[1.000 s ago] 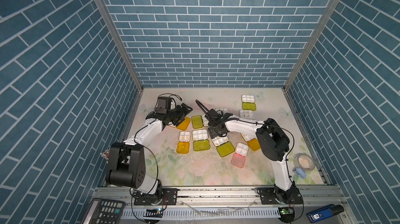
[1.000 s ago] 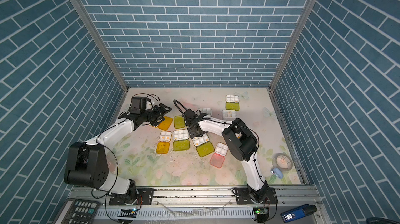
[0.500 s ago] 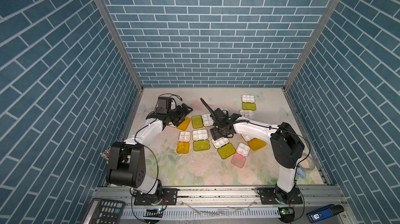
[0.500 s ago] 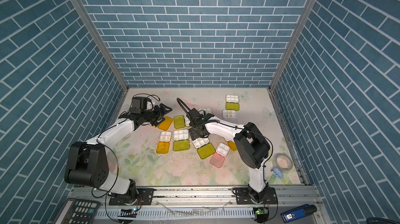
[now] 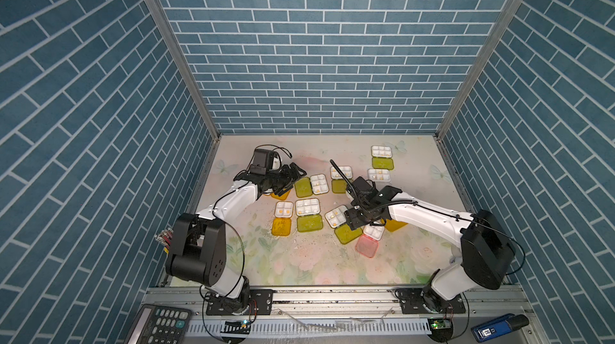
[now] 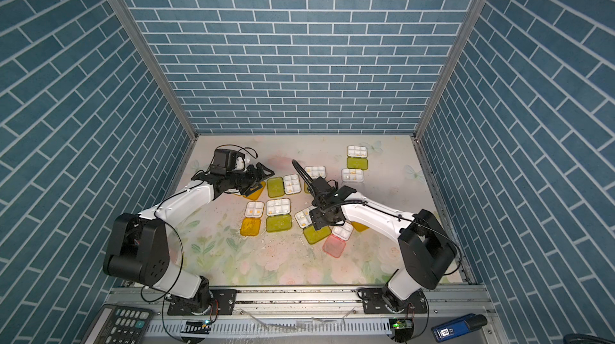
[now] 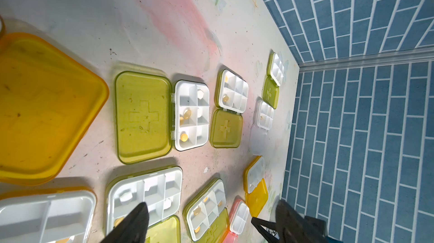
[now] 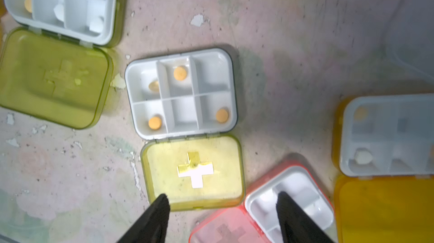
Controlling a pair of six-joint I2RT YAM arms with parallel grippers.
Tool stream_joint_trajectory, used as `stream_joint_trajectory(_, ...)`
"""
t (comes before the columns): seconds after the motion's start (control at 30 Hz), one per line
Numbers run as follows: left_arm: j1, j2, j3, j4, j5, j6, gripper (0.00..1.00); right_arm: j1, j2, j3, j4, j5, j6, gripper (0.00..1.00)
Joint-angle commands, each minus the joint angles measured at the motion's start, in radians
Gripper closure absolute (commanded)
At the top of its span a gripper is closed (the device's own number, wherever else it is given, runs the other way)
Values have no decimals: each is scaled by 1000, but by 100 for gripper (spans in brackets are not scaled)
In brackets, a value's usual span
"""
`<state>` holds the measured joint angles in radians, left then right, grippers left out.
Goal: Close pillboxes
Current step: Adjust the pillbox at the center of the board.
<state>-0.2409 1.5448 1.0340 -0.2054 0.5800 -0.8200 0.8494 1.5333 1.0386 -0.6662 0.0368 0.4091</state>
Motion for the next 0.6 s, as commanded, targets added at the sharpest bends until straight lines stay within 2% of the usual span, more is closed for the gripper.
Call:
stream_joint_trajectory(0.0, -15, 22, 34, -29, 12, 36, 14, 49, -29, -31, -55, -6, 49, 30)
stream_joint_trajectory(0.17, -15, 27, 41, -43, 0, 48, 15, 129, -30, -30, -48, -16, 104, 37)
stream_joint_trajectory(0.33, -14, 29, 46, -50, -2, 52, 15, 187, -5, -53, 6, -95, 150, 49)
stream_joint_trajectory(0.57, -5, 24, 47, -56, -9, 56, 14, 223, 21, -108, 53, -118, 197, 51)
